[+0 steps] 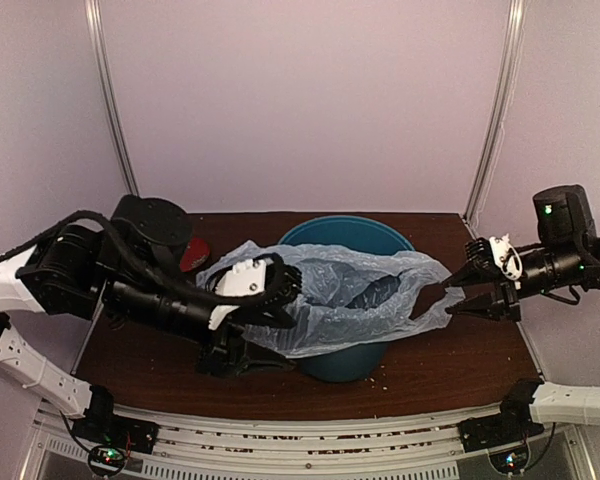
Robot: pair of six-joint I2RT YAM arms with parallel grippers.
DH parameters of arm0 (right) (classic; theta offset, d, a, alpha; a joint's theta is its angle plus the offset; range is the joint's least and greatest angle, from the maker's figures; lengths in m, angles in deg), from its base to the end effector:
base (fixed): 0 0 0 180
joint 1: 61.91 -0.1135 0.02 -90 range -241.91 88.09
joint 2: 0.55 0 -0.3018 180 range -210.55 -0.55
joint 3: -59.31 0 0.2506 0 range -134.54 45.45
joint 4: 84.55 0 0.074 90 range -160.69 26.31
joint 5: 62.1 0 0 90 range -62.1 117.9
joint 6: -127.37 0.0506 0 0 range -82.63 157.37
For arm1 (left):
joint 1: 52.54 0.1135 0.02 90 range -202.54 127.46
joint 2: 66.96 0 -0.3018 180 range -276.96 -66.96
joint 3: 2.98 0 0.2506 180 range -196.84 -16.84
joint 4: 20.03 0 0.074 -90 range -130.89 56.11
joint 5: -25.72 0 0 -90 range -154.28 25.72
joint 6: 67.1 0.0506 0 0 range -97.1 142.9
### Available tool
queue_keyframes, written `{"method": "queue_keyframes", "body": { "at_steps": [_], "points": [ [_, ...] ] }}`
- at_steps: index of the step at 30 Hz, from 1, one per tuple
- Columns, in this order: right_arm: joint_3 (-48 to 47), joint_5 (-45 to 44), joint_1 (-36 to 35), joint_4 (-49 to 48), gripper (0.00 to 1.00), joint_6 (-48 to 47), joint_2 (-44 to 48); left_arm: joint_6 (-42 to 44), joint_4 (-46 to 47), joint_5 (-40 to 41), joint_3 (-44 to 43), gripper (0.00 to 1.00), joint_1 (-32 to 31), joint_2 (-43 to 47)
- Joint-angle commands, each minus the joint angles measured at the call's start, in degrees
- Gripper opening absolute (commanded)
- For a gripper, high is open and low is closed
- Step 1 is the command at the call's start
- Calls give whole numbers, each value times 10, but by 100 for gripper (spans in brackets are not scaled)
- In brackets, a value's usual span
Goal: Put the trash bags into the trash bin
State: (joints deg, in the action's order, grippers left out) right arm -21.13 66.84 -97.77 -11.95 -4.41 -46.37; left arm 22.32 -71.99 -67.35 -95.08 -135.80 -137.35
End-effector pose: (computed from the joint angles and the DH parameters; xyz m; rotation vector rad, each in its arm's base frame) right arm 0.0667 0.0874 0.4026 -1.6106 1.4196 0.6937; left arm 0.0277 -0.2576 0.4278 1.5054 1.6590 -0.9043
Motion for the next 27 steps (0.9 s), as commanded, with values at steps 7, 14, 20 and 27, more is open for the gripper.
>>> {"method": "queue_keyframes", "body": {
  "at_steps": [7, 14, 20, 27],
  "points": [
    [-128, -36, 30, -32, 41, 96, -115, 21, -30, 309, -142, 79, 6, -2],
    [-88, -108, 52, -107, 59, 154, -138, 6, -37, 316, -84, 83, 58, 69],
    [-71, -100, 54, -132, 61, 178, -160, -15, -50, 264, -58, 83, 111, 66],
    [-46, -122, 80, -175, 59, 220, -151, -18, -73, 212, -74, 83, 177, 39]
  ]
}}
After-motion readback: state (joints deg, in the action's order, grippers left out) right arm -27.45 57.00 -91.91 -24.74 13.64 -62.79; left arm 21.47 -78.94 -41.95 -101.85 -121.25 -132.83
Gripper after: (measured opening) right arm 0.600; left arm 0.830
